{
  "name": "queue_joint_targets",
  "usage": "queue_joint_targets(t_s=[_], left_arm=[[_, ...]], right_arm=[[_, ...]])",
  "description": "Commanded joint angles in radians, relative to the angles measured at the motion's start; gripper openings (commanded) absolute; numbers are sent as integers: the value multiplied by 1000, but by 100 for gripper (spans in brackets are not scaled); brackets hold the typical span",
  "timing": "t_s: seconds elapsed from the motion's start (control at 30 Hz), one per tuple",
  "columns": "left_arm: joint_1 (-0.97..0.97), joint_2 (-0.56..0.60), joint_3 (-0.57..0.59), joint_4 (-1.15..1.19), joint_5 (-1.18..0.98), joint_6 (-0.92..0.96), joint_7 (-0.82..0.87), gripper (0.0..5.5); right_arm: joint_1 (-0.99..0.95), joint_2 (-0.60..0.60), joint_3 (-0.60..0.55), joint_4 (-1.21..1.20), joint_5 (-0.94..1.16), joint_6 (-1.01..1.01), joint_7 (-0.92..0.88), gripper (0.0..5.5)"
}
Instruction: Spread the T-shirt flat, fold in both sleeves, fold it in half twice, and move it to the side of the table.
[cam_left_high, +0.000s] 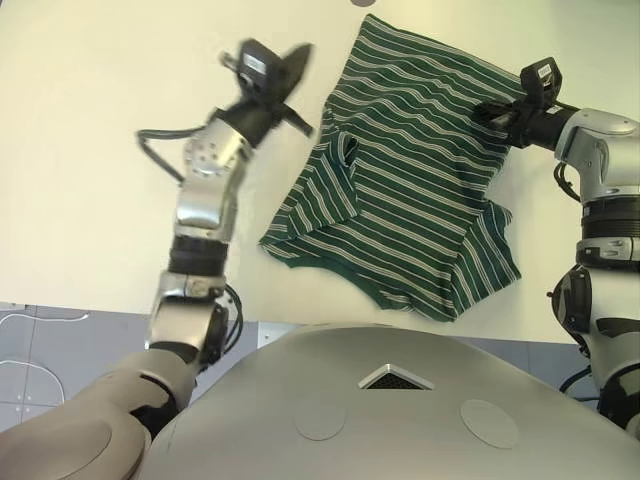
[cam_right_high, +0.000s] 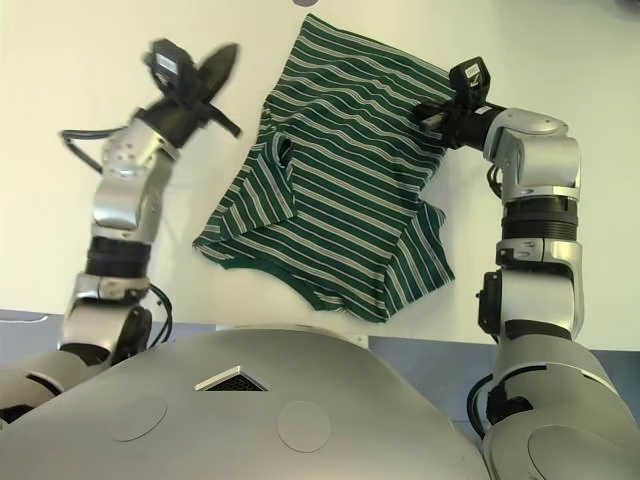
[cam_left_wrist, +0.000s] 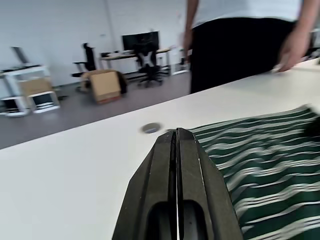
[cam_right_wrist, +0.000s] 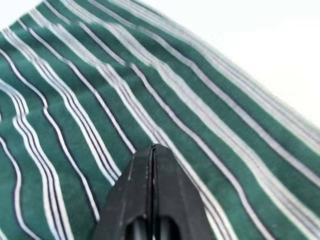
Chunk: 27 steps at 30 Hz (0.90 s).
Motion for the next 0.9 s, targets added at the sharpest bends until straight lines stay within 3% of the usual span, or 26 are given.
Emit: queue_joint_targets(t_s=[0.03, 0.1, 0.2, 0.43, 0.6, 0.73, 0.9], left_arm=[[55, 162, -175, -139, 56, 268, -81, 2], [50, 243, -266, -55, 192, 374, -46, 2], [79, 255, -289, 38, 250, 521, 21, 2], [295, 269, -202, -27, 177, 611, 85, 2], [303, 258, -169, -22, 149, 612, 106, 2], [266, 248, -158, -51, 130, 622, 101, 2], [182, 207, -170, -39, 124, 657, 117, 2]], right_arm=[[-48, 10, -9, 28, -5, -25, -15, 0], [-45, 11, -13, 32, -3, -33, -20, 0], [-26, -1, -14, -6, 4, -24, -9, 0], [154, -165, 85, -219, -54, -24, 153, 0], [135, -107, 175, -216, -117, -54, 120, 0], [45, 12, 302, 42, -222, -191, 82, 0], [-264, 215, 341, 605, -345, -454, -142, 0]])
